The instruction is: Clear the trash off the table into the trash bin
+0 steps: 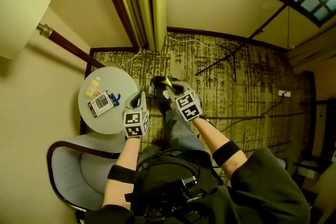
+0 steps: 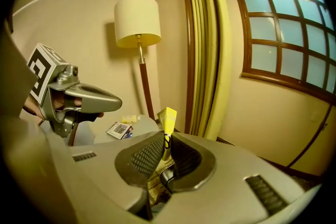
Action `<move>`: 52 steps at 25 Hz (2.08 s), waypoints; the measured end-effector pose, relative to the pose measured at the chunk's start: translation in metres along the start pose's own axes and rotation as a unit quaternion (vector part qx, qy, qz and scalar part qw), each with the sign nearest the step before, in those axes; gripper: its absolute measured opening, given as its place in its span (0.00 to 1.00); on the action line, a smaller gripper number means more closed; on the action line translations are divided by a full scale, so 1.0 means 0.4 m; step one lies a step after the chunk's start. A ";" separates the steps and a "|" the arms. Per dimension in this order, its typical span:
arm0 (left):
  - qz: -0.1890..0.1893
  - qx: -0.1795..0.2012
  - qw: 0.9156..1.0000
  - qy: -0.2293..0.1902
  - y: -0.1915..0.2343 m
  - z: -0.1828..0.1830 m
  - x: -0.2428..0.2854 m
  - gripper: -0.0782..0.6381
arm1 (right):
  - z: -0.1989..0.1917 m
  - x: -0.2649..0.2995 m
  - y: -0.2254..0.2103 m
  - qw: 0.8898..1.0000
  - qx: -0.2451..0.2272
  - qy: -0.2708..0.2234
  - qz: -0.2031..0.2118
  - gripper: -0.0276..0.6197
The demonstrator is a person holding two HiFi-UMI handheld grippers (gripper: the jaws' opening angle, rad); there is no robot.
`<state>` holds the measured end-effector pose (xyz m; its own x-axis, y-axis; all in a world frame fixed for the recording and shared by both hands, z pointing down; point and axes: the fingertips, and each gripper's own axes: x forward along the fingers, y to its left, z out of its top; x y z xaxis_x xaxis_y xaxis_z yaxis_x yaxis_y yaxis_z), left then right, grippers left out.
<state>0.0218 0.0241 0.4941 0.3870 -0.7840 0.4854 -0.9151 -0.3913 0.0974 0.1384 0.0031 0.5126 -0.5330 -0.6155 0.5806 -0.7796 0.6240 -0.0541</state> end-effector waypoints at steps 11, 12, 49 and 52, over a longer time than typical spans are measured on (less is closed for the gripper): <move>-0.062 0.011 0.996 0.059 -0.086 -0.125 0.172 0.11 | -0.255 0.079 -0.096 0.996 0.040 0.073 -0.020 0.13; -0.066 0.009 0.996 0.067 -0.090 -0.147 0.198 0.11 | -0.280 0.104 -0.106 0.996 0.042 0.078 -0.019 0.13; -0.075 -0.028 0.975 0.209 0.004 -1.025 0.890 0.11 | -1.271 0.830 -0.257 0.962 0.111 0.249 -0.030 0.25; -0.073 -0.031 0.974 0.211 0.006 -1.029 0.890 0.11 | -1.277 0.827 -0.262 0.959 0.107 0.259 -0.030 0.37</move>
<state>0.1105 -0.0576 1.0247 0.4439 -0.4492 0.7754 -0.8644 -0.4427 0.2384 0.2118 -0.0200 1.1251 -0.2935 -0.2903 0.9108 -0.8825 0.4486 -0.1414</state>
